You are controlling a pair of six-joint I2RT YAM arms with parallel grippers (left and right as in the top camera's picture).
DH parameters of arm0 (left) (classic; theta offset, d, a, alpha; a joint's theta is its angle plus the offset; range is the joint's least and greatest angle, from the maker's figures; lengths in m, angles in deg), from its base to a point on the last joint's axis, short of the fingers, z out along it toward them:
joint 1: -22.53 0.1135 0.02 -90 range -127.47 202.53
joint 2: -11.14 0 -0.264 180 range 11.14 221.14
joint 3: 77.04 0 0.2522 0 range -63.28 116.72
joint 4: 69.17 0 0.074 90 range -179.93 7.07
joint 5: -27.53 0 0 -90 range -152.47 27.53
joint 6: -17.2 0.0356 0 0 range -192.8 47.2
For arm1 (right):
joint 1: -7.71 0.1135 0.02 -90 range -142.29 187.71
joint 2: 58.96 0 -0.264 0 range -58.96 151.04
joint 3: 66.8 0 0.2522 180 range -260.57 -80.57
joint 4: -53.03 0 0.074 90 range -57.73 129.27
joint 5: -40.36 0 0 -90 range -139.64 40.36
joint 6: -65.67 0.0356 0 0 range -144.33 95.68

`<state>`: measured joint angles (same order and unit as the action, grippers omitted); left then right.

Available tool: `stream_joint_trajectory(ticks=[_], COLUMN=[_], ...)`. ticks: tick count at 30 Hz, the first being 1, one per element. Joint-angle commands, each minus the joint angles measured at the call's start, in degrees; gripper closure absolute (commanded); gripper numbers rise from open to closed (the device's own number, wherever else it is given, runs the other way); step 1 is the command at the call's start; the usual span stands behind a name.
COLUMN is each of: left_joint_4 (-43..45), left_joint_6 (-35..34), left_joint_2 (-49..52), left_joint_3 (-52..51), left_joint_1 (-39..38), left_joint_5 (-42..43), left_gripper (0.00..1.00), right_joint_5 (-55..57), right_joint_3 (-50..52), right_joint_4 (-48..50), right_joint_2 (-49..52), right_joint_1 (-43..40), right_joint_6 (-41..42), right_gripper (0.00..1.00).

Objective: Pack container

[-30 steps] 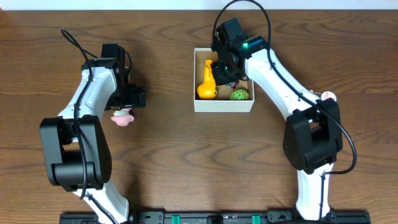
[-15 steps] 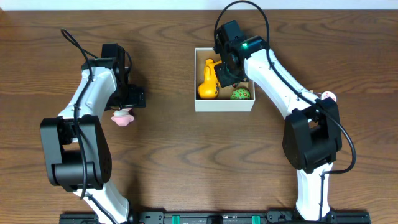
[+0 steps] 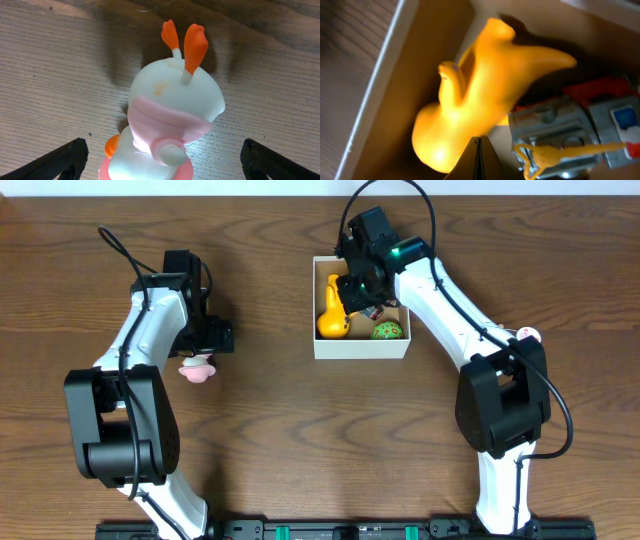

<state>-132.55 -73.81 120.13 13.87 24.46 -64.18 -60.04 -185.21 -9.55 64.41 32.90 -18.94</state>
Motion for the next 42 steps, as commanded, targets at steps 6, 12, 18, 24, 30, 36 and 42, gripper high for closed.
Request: stream_joint_trajectory(ticks=[6, 12, 18, 24, 30, 36, 42], left_joint_4=[-0.2, -0.2, -0.2, -0.2, -0.2, -0.2, -0.2], left_joint_6=[0.8, 0.8, 0.8, 0.8, 0.8, 0.8, 0.8], left_joint_2=[0.4, 0.4, 0.4, 0.4, 0.4, 0.4, 0.4], left_joint_3=[-0.2, -0.2, -0.2, -0.2, -0.2, -0.2, -0.2], left_joint_1=[0.2, 0.1, 0.2, 0.2, 0.2, 0.2, 0.2], left_joint_5=[-0.3, -0.3, -0.3, -0.3, -0.3, -0.3, -0.3], left_gripper=[0.02, 0.02, 0.02, 0.02, 0.02, 0.02, 0.02], right_joint_5=[4.6, 4.6, 4.6, 4.6, 5.8, 15.0, 19.9], right_joint_3=[-1.4, -1.4, -1.4, -1.4, -1.4, -2.6, -3.0], right_joint_4=[3.2, 2.3, 2.0, -0.5, -1.8, -1.7, -2.0], right_joint_2=[2.3, 4.0, 4.2, 4.1, 3.7, 2.0, -0.3], right_joint_1=[-0.1, -0.1, -0.1, -1.0, -1.7, -1.7, -1.7], right_joint_6=[-1.2, -1.2, -1.3, -2.8, -2.9, -4.5, -5.5], right_gripper=[0.99, 0.99, 0.99, 0.99, 0.99, 0.99, 0.98])
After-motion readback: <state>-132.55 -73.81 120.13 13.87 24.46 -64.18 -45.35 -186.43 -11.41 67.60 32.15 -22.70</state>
